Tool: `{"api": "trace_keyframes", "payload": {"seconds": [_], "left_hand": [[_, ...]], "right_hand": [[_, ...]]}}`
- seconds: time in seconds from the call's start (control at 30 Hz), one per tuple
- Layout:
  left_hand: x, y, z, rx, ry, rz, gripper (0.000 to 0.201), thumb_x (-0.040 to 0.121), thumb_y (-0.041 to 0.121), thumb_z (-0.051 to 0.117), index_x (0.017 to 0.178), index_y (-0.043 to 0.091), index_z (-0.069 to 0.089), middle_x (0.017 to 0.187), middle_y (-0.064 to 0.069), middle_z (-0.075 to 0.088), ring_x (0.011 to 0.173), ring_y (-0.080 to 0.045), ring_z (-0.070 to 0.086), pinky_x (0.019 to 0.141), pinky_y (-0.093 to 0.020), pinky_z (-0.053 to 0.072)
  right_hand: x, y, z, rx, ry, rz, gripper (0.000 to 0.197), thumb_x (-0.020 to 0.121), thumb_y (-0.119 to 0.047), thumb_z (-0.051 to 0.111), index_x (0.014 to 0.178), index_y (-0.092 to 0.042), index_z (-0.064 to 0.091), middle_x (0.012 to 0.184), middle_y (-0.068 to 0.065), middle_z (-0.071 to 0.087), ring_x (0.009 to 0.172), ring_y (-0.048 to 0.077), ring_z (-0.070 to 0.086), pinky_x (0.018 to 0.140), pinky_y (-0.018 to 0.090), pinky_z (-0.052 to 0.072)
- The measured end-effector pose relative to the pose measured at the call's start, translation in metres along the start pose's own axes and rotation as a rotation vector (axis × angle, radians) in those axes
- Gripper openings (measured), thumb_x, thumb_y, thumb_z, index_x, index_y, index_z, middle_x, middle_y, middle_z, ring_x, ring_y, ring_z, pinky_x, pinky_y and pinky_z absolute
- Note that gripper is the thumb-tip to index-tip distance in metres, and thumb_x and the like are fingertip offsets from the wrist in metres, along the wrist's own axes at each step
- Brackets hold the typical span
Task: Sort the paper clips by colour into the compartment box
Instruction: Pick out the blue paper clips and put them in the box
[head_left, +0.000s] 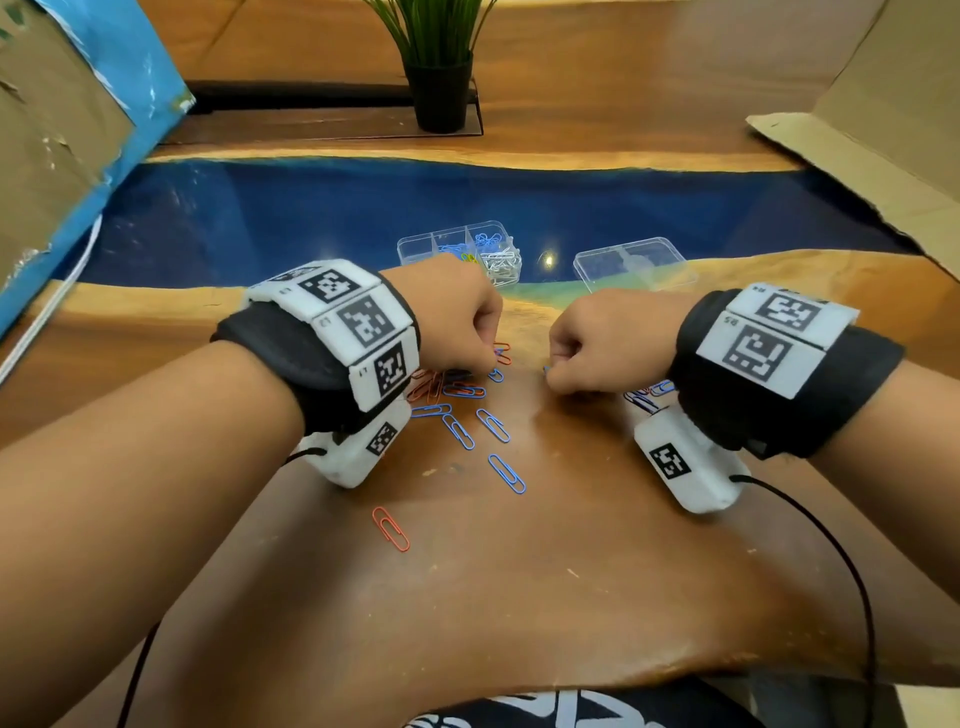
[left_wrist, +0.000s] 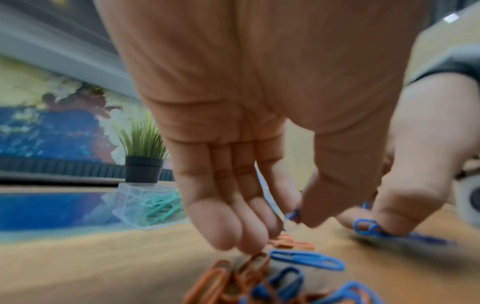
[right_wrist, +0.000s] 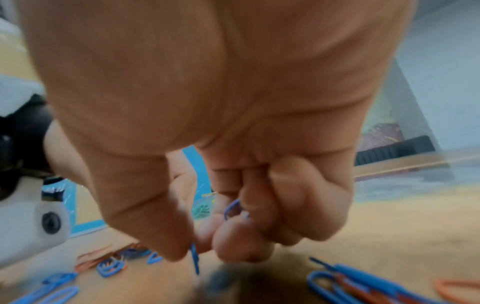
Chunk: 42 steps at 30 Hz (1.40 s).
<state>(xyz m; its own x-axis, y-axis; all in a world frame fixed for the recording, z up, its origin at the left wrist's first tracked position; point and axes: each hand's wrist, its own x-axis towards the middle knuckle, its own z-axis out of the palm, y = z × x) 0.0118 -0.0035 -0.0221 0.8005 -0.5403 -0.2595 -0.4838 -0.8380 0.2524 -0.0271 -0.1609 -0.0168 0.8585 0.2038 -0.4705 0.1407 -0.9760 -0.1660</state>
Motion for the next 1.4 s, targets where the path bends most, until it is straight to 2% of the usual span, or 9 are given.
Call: {"api": "trace_keyframes", "payload": {"seconds": [0.13, 0.27, 0.47, 0.57, 0.7, 0.77, 0.9, 1.0, 1.4], "left_hand": [[0.0, -0.002, -0.001, -0.202, -0.089, -0.002, 0.007, 0.082, 0.014, 0.064, 0.078, 0.018, 0.059, 0.065, 0.003, 0.069, 0.053, -0.003, 0.063, 0.059, -0.019, 0.051], [-0.001, -0.005, -0.001, -0.377, -0.135, 0.025, 0.02, 0.086, 0.005, 0.06, 0.097, 0.023, 0.057, 0.066, 0.002, 0.067, 0.047, -0.006, 0.062, 0.053, -0.01, 0.05], [0.0, 0.009, -0.004, -0.428, -0.222, -0.011, 0.009, 0.073, 0.018, 0.046, 0.067, 0.011, 0.047, 0.064, -0.011, 0.044, 0.052, -0.021, 0.038, 0.05, -0.021, 0.032], [0.003, 0.01, -0.005, -0.343, -0.193, -0.032, 0.01, 0.077, 0.019, 0.05, 0.072, 0.012, 0.046, 0.066, -0.005, 0.041, 0.06, -0.023, 0.035, 0.052, -0.023, 0.028], [0.003, 0.002, -0.011, -0.073, -0.083, 0.037, 0.003, 0.083, 0.021, 0.06, 0.081, 0.023, 0.061, 0.055, 0.008, 0.045, 0.053, -0.007, 0.042, 0.052, -0.023, 0.031], [0.006, 0.003, -0.01, 0.047, -0.086, 0.06, 0.008, 0.081, 0.026, 0.067, 0.088, 0.026, 0.065, 0.057, 0.008, 0.045, 0.053, -0.005, 0.042, 0.05, -0.022, 0.03], [0.013, 0.006, -0.006, 0.21, -0.113, 0.082, 0.015, 0.08, 0.031, 0.069, 0.095, 0.029, 0.069, 0.067, 0.011, 0.046, 0.059, -0.003, 0.043, 0.051, -0.018, 0.033], [0.017, 0.006, -0.004, 0.252, -0.125, 0.077, 0.013, 0.08, 0.03, 0.069, 0.091, 0.025, 0.071, 0.068, 0.013, 0.046, 0.06, -0.003, 0.043, 0.05, -0.017, 0.032], [0.015, 0.01, 0.0, 0.287, -0.098, 0.155, 0.006, 0.08, 0.024, 0.064, 0.085, 0.027, 0.066, 0.066, 0.011, 0.046, 0.069, -0.01, 0.048, 0.055, -0.023, 0.036]], "right_hand": [[-0.009, 0.015, -0.003, 0.355, -0.06, -0.043, 0.011, 0.084, -0.015, 0.055, 0.074, -0.017, 0.057, 0.06, -0.005, 0.062, 0.048, 0.011, 0.049, 0.046, 0.015, 0.041], [-0.014, 0.036, -0.002, 0.932, -0.034, -0.02, 0.029, 0.089, 0.004, 0.037, 0.097, -0.01, 0.061, 0.056, 0.005, 0.053, 0.04, 0.01, 0.041, 0.037, 0.018, 0.038], [-0.013, 0.05, 0.0, 1.377, -0.074, 0.086, 0.029, 0.08, -0.005, 0.024, 0.067, -0.007, 0.051, 0.056, 0.009, 0.049, 0.043, 0.016, 0.039, 0.036, 0.019, 0.036], [-0.015, 0.052, 0.002, 1.241, -0.039, 0.065, 0.026, 0.084, -0.013, 0.035, 0.064, -0.008, 0.051, 0.055, 0.006, 0.046, 0.044, 0.017, 0.04, 0.038, 0.019, 0.034], [-0.026, 0.052, 0.004, 0.76, 0.021, 0.051, 0.015, 0.089, -0.013, 0.058, 0.075, -0.01, 0.057, 0.051, -0.005, 0.051, 0.043, 0.01, 0.04, 0.039, 0.018, 0.031], [-0.032, 0.052, 0.003, 0.587, 0.018, 0.05, 0.01, 0.086, -0.017, 0.066, 0.077, -0.012, 0.063, 0.061, 0.001, 0.055, 0.043, 0.008, 0.041, 0.042, 0.018, 0.034], [-0.038, 0.05, 0.003, 0.334, 0.06, 0.069, 0.013, 0.08, -0.032, 0.069, 0.082, -0.019, 0.071, 0.071, -0.004, 0.066, 0.065, 0.013, 0.055, 0.058, 0.021, 0.042], [-0.037, 0.047, 0.007, 0.156, 0.04, 0.142, 0.017, 0.079, -0.041, 0.069, 0.079, -0.023, 0.069, 0.065, -0.01, 0.059, 0.064, 0.006, 0.052, 0.056, 0.021, 0.036], [-0.034, 0.042, 0.013, 0.032, 0.034, 0.134, 0.013, 0.082, -0.032, 0.066, 0.075, -0.021, 0.065, 0.077, -0.005, 0.062, 0.071, 0.011, 0.052, 0.056, 0.019, 0.038]]}}
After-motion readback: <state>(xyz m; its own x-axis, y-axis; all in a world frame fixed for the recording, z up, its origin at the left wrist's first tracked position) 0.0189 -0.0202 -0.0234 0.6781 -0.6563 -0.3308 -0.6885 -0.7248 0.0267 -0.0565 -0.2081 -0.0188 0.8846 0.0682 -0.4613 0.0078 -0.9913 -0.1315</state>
